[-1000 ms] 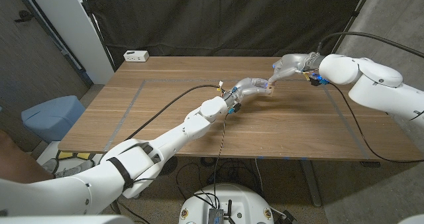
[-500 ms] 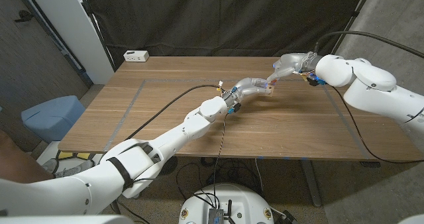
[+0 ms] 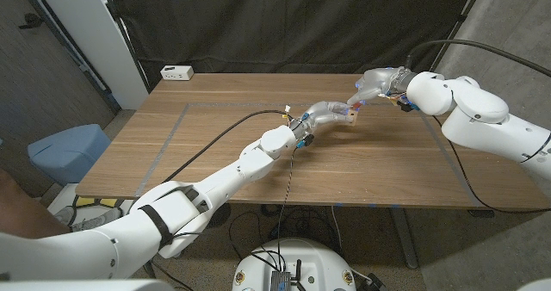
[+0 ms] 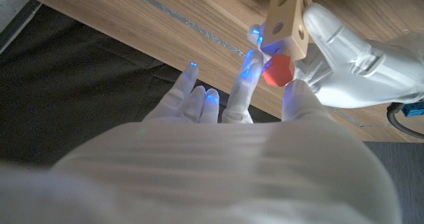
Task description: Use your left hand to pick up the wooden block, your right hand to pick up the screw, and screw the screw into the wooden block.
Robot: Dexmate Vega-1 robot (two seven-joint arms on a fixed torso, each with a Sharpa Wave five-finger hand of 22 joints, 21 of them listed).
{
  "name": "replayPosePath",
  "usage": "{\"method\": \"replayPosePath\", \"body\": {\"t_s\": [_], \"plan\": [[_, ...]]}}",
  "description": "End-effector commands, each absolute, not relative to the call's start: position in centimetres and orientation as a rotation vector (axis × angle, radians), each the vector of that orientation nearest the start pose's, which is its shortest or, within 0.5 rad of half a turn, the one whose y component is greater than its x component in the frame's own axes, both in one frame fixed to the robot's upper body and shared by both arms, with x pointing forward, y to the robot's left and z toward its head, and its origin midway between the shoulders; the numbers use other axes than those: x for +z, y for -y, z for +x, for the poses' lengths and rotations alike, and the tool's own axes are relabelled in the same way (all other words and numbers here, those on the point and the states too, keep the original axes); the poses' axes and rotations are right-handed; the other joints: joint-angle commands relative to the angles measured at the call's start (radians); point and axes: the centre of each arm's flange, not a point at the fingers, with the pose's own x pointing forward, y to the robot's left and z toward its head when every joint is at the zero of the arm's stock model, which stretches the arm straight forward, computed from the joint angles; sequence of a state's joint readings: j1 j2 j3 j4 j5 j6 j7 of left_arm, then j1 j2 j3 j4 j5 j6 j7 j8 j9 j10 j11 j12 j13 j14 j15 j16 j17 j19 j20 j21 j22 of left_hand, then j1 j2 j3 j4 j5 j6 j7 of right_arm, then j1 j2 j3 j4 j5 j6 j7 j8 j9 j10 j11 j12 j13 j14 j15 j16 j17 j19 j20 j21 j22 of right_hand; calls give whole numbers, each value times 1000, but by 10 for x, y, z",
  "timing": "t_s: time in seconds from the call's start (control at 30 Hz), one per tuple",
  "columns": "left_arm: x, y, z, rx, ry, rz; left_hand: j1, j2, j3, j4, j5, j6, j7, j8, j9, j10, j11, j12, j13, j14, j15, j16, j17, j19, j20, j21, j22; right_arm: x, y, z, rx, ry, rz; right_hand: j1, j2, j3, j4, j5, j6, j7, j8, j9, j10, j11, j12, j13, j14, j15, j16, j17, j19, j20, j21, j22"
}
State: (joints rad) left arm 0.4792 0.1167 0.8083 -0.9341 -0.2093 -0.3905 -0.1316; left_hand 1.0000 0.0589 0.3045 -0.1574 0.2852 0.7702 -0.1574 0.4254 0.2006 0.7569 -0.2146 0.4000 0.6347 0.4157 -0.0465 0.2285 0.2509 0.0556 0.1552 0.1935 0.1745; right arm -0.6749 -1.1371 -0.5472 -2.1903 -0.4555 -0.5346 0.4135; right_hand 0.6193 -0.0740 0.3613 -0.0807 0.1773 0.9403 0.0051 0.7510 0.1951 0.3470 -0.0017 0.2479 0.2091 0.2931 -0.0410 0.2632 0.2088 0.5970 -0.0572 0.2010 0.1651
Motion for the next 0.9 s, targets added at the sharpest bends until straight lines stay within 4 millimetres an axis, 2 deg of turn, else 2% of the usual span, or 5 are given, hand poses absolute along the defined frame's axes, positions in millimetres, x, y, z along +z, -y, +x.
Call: {"method": "replayPosePath", "body": {"t_s": [0.03, 0.27, 0.53, 0.77, 0.9], "plan": [[-6, 21, 656, -695, 681, 443, -11, 24, 14, 7, 4, 46, -11, 9, 17, 11, 1, 6, 0, 8, -80, -4, 3, 8, 2, 8, 5, 114, 253, 514, -12, 370, -1670, -23, -6, -13, 7, 1, 9, 0, -2, 0, 10, 2, 2, 1, 6, -59, 5, 3, 10, -41, 0, 3], [-7, 21, 655, -695, 679, 443, -12, 23, 14, 7, 4, 47, -10, 9, 17, 9, 0, 4, -2, 9, -78, -5, 3, 10, 1, 8, 5, 115, 254, 513, -2, 361, -1671, -56, -13, -34, 9, 1, -85, -3, -55, -1, -14, 25, -18, 0, -11, -45, -9, 2, -3, -33, -10, 4], [-7, 20, 655, -697, 678, 442, -11, 24, 16, 6, 5, 44, -11, 8, 17, 9, 0, 3, -3, 9, -78, -5, 2, 10, 2, 8, 5, 114, 256, 511, 9, 364, -1656, -67, -17, -47, 0, 4, -177, 0, -99, 4, -40, 42, -34, 1, -30, -30, -24, 0, -23, -26, -16, 4], [-8, 19, 656, -696, 678, 437, -12, 23, 15, 7, 4, 44, -13, 7, 17, 8, 1, 3, -3, 9, -78, -5, 2, 11, 2, 8, 5, 117, 263, 506, 56, 386, -1595, -33, -13, -41, -31, 6, -277, 3, -148, 7, -78, 48, -49, 3, -53, -19, -43, -6, -55, -17, -20, 4], [-8, 18, 656, -694, 677, 435, -12, 23, 15, 7, 4, 43, -10, 6, 17, 8, 1, 2, -4, 9, -77, -5, 3, 11, 2, 8, 5, 119, 264, 503, 80, 394, -1570, -14, -8, -34, -44, 6, -301, 1, -163, 8, -100, 47, -54, 4, -69, -18, -51, -8, -69, -13, -22, 4]]}}
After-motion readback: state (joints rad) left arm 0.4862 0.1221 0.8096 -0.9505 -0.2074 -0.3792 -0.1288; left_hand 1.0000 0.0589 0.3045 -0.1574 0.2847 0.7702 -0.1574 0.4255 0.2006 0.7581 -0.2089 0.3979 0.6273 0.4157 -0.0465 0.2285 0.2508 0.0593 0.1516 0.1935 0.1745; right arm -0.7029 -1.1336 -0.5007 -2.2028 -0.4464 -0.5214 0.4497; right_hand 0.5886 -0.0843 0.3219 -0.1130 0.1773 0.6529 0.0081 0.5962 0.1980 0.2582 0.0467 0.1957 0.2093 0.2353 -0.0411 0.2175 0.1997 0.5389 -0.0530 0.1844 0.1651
